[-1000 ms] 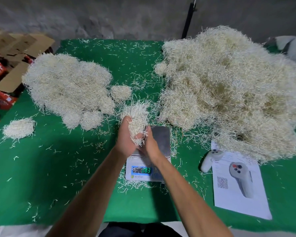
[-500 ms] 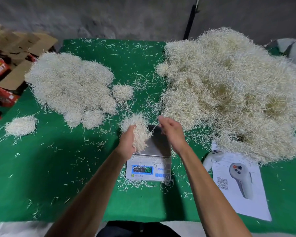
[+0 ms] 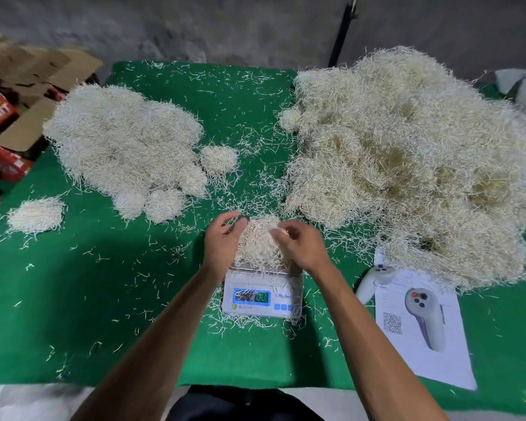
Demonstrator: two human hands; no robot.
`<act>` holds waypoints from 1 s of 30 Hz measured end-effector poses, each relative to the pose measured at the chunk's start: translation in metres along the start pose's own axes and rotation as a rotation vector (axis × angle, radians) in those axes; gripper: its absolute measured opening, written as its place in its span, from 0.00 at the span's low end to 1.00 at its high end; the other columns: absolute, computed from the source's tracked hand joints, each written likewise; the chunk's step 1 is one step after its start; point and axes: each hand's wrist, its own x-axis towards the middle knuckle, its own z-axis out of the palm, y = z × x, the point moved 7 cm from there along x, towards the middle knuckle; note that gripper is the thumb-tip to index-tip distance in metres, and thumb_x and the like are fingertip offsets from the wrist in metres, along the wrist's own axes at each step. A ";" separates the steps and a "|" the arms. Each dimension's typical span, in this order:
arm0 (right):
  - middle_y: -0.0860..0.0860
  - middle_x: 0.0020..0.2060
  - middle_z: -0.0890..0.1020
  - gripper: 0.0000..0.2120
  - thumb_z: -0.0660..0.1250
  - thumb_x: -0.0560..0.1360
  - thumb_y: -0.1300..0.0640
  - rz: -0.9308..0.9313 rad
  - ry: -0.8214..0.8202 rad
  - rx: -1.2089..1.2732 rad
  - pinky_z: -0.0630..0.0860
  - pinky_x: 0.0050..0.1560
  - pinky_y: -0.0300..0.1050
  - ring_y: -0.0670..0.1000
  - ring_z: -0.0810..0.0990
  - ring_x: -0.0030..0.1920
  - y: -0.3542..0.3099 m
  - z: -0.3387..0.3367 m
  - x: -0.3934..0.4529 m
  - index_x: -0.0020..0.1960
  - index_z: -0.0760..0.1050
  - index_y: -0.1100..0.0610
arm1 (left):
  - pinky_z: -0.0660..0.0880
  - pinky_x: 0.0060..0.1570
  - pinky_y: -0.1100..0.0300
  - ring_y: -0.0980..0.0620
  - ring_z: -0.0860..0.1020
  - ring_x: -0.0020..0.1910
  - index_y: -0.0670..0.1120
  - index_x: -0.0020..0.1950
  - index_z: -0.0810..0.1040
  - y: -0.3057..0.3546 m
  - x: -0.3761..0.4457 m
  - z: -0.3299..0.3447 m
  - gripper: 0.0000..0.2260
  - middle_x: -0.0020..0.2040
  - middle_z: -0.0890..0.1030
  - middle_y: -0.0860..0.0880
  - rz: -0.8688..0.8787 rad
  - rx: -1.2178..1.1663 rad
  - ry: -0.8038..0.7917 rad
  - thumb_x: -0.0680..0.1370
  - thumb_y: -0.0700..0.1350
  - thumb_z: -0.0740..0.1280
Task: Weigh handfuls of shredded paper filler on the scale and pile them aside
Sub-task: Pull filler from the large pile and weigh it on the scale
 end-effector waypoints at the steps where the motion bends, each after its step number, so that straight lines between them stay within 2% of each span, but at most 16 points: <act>1: 0.47 0.53 0.85 0.20 0.66 0.78 0.35 0.034 0.084 0.102 0.81 0.47 0.41 0.41 0.83 0.45 0.006 -0.007 -0.003 0.60 0.81 0.47 | 0.79 0.50 0.65 0.56 0.81 0.55 0.50 0.67 0.77 -0.003 0.002 -0.007 0.14 0.66 0.79 0.48 0.024 -0.009 0.026 0.82 0.49 0.67; 2: 0.45 0.51 0.86 0.22 0.63 0.78 0.31 0.068 0.178 0.201 0.79 0.42 0.38 0.37 0.82 0.41 0.012 -0.015 -0.007 0.57 0.82 0.46 | 0.78 0.43 0.69 0.56 0.81 0.49 0.48 0.68 0.77 -0.009 0.005 -0.014 0.13 0.66 0.79 0.45 0.044 0.006 0.050 0.83 0.46 0.66; 3: 0.44 0.47 0.86 0.26 0.59 0.78 0.28 0.092 0.277 0.278 0.77 0.39 0.36 0.37 0.81 0.38 0.019 -0.022 -0.012 0.56 0.83 0.47 | 0.74 0.33 0.70 0.57 0.78 0.38 0.45 0.68 0.77 -0.016 0.007 -0.019 0.13 0.65 0.79 0.42 0.050 0.051 0.067 0.84 0.42 0.64; 4: 0.46 0.42 0.85 0.30 0.56 0.80 0.28 0.119 0.385 0.332 0.75 0.34 0.36 0.41 0.80 0.34 0.030 -0.029 -0.019 0.55 0.83 0.51 | 0.70 0.26 0.68 0.57 0.73 0.31 0.43 0.68 0.76 -0.025 0.007 -0.024 0.13 0.65 0.79 0.40 0.049 0.118 0.072 0.84 0.39 0.63; 5: 0.50 0.35 0.82 0.32 0.54 0.82 0.31 0.151 0.486 0.370 0.74 0.30 0.39 0.46 0.77 0.30 0.043 -0.034 -0.027 0.54 0.83 0.56 | 0.71 0.25 0.64 0.53 0.72 0.29 0.42 0.69 0.76 -0.036 0.006 -0.027 0.15 0.64 0.78 0.38 0.048 0.200 0.067 0.83 0.36 0.62; 6: 0.56 0.33 0.79 0.31 0.54 0.84 0.35 0.182 0.544 0.373 0.74 0.31 0.45 0.51 0.73 0.30 0.056 -0.035 -0.036 0.51 0.81 0.61 | 0.77 0.32 0.58 0.47 0.77 0.34 0.40 0.70 0.75 -0.049 0.003 -0.030 0.16 0.65 0.77 0.36 0.047 0.291 0.048 0.82 0.34 0.61; 7: 0.57 0.33 0.77 0.27 0.54 0.86 0.41 0.198 0.535 0.316 0.73 0.33 0.46 0.52 0.72 0.31 0.068 -0.032 -0.045 0.47 0.78 0.62 | 0.81 0.46 0.50 0.41 0.81 0.47 0.39 0.70 0.75 -0.065 -0.001 -0.031 0.16 0.67 0.76 0.36 0.045 0.390 0.024 0.82 0.32 0.61; 8: 0.57 0.36 0.79 0.21 0.55 0.87 0.47 0.204 0.466 0.211 0.74 0.38 0.46 0.52 0.75 0.35 0.081 -0.023 -0.051 0.46 0.77 0.60 | 0.77 0.60 0.45 0.38 0.79 0.60 0.37 0.70 0.74 -0.082 -0.006 -0.032 0.17 0.69 0.75 0.36 0.038 0.484 0.002 0.81 0.32 0.61; 9: 0.58 0.45 0.82 0.15 0.56 0.87 0.53 0.200 0.358 0.069 0.76 0.48 0.48 0.54 0.79 0.44 0.094 -0.010 -0.058 0.51 0.78 0.60 | 0.72 0.68 0.45 0.39 0.74 0.68 0.38 0.72 0.73 -0.099 -0.012 -0.034 0.18 0.72 0.73 0.37 0.030 0.609 -0.019 0.81 0.33 0.61; 10: 0.59 0.60 0.81 0.13 0.58 0.86 0.57 0.189 0.229 -0.082 0.74 0.62 0.52 0.58 0.79 0.60 0.106 0.006 -0.066 0.62 0.78 0.61 | 0.69 0.71 0.45 0.41 0.69 0.73 0.39 0.74 0.71 -0.113 -0.021 -0.034 0.21 0.75 0.70 0.39 0.035 0.746 -0.031 0.80 0.33 0.61; 11: 0.58 0.73 0.73 0.17 0.59 0.85 0.58 0.180 0.132 -0.213 0.67 0.74 0.54 0.59 0.70 0.74 0.116 0.021 -0.075 0.72 0.73 0.61 | 0.68 0.72 0.45 0.42 0.66 0.76 0.41 0.77 0.67 -0.123 -0.029 -0.033 0.25 0.78 0.66 0.40 0.064 0.873 -0.037 0.79 0.32 0.61; 12: 0.55 0.80 0.63 0.22 0.59 0.85 0.58 0.176 0.095 -0.276 0.57 0.80 0.55 0.57 0.59 0.81 0.123 0.030 -0.083 0.78 0.66 0.59 | 0.67 0.73 0.44 0.43 0.62 0.78 0.43 0.79 0.64 -0.130 -0.036 -0.030 0.29 0.80 0.62 0.41 0.096 0.957 -0.050 0.78 0.32 0.62; 13: 0.53 0.82 0.57 0.25 0.60 0.85 0.58 0.177 0.102 -0.282 0.50 0.82 0.55 0.55 0.52 0.82 0.127 0.035 -0.087 0.80 0.63 0.57 | 0.65 0.74 0.44 0.42 0.59 0.80 0.44 0.81 0.60 -0.135 -0.042 -0.028 0.31 0.81 0.59 0.41 0.111 0.985 -0.057 0.78 0.31 0.62; 15: 0.51 0.82 0.54 0.26 0.60 0.84 0.58 0.190 0.109 -0.252 0.45 0.82 0.54 0.52 0.49 0.83 0.127 0.036 -0.088 0.81 0.61 0.55 | 0.62 0.76 0.44 0.42 0.56 0.81 0.45 0.82 0.57 -0.136 -0.047 -0.026 0.32 0.82 0.56 0.41 0.110 0.990 -0.059 0.79 0.32 0.62; 30: 0.50 0.83 0.51 0.26 0.58 0.85 0.56 0.154 0.084 -0.281 0.41 0.81 0.50 0.51 0.45 0.82 0.133 0.037 -0.087 0.82 0.58 0.53 | 0.58 0.78 0.45 0.44 0.55 0.81 0.46 0.81 0.59 -0.132 -0.047 -0.026 0.32 0.82 0.56 0.42 0.078 1.021 -0.068 0.79 0.33 0.61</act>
